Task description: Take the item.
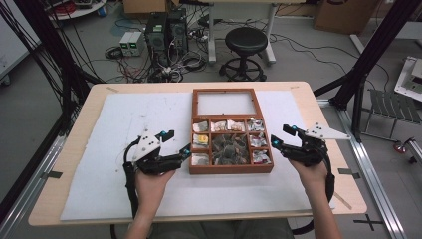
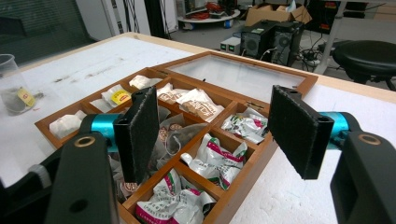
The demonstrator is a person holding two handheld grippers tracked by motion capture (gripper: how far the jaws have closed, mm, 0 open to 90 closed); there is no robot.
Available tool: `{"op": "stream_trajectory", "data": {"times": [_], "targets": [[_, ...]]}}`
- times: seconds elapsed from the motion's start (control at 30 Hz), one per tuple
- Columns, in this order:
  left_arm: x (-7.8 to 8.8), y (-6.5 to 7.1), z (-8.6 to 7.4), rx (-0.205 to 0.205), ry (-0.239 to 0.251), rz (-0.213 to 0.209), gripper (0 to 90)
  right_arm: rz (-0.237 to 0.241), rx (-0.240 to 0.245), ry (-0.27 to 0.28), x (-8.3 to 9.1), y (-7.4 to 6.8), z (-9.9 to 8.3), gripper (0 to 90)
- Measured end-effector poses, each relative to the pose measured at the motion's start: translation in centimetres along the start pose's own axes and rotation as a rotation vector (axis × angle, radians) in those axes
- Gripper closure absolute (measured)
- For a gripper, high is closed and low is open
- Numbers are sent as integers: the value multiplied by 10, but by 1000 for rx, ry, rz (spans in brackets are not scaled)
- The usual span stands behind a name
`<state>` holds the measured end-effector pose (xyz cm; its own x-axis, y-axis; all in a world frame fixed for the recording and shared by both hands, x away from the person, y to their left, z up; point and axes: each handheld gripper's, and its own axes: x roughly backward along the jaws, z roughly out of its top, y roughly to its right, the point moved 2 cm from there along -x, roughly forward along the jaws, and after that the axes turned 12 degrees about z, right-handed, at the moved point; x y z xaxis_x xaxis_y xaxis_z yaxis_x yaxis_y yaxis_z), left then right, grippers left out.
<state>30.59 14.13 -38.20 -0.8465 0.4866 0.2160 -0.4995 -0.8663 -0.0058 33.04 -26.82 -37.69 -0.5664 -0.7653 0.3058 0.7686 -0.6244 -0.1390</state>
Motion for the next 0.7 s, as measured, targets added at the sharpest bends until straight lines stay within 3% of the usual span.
{"op": "stream_trajectory", "data": {"times": [0.47, 0.7], "targets": [[-29, 17, -16, -43, -13, 11, 276, -13, -8, -11, -1, 4, -5, 346], [-37, 22, -22, -37, -24, 32, 277, -23, -18, -18, -1, 8, -9, 342]]}}
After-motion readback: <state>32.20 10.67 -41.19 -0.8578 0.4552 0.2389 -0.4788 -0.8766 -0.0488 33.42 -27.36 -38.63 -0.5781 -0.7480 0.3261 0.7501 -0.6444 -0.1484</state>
